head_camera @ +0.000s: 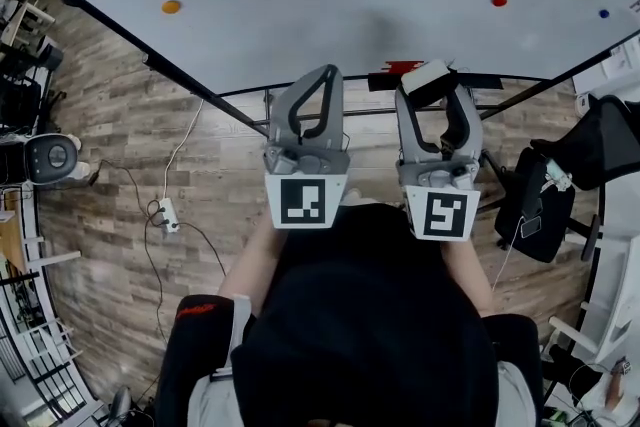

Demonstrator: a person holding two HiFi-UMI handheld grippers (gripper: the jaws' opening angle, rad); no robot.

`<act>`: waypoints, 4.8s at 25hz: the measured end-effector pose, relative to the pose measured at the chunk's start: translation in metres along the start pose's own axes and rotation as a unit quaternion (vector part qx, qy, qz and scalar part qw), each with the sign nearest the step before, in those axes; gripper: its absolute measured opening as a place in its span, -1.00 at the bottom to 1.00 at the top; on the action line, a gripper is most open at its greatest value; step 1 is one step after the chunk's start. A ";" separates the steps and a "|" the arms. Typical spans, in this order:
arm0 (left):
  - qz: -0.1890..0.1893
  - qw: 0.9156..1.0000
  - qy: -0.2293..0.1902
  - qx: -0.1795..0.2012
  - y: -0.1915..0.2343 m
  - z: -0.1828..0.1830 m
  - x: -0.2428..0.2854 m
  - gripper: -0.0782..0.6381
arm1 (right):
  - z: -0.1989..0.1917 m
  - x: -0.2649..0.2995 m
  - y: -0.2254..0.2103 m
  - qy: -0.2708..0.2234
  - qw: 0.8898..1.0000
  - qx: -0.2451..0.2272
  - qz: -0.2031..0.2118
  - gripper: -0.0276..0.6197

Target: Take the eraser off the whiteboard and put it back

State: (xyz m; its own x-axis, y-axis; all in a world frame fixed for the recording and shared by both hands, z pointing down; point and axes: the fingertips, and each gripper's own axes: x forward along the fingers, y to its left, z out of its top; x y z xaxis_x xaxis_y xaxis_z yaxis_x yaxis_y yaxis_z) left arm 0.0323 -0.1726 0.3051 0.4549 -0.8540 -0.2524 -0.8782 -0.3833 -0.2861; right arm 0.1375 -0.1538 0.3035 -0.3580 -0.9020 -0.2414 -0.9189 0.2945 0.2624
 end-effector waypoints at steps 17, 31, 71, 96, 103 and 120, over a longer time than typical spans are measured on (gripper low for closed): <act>-0.021 0.999 0.025 -0.039 -0.015 -0.042 -0.024 -0.77 | -0.035 -0.017 0.019 0.018 0.998 0.060 -0.007 -0.16; -0.010 0.998 0.052 -0.047 -0.014 -0.065 -0.036 -0.78 | -0.042 -0.009 0.034 0.015 0.997 0.070 0.033 -0.17; 0.011 0.998 0.039 -0.041 0.020 -0.067 0.006 -0.77 | -0.046 0.101 -0.043 -0.008 1.000 0.007 -0.027 -0.17; 0.004 0.997 0.053 -0.053 0.035 -0.087 0.020 -0.77 | -0.084 0.137 -0.058 0.042 0.995 0.040 -0.077 -0.16; 0.000 0.998 0.046 -0.051 0.038 -0.086 0.024 -0.77 | -0.084 0.137 -0.059 0.038 0.994 0.041 -0.093 -0.16; -0.003 0.996 0.067 -0.053 0.039 -0.094 0.019 -0.77 | -0.087 0.143 -0.054 0.059 0.991 0.044 -0.114 -0.12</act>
State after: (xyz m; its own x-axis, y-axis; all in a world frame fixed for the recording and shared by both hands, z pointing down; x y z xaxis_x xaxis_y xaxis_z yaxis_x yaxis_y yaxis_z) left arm -0.0071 -0.2366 0.3760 0.4435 -0.8878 -0.1230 -0.8891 -0.4185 -0.1855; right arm 0.1503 -0.3262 0.3365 -0.1216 -0.9773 -0.1737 -0.9865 0.0996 0.1300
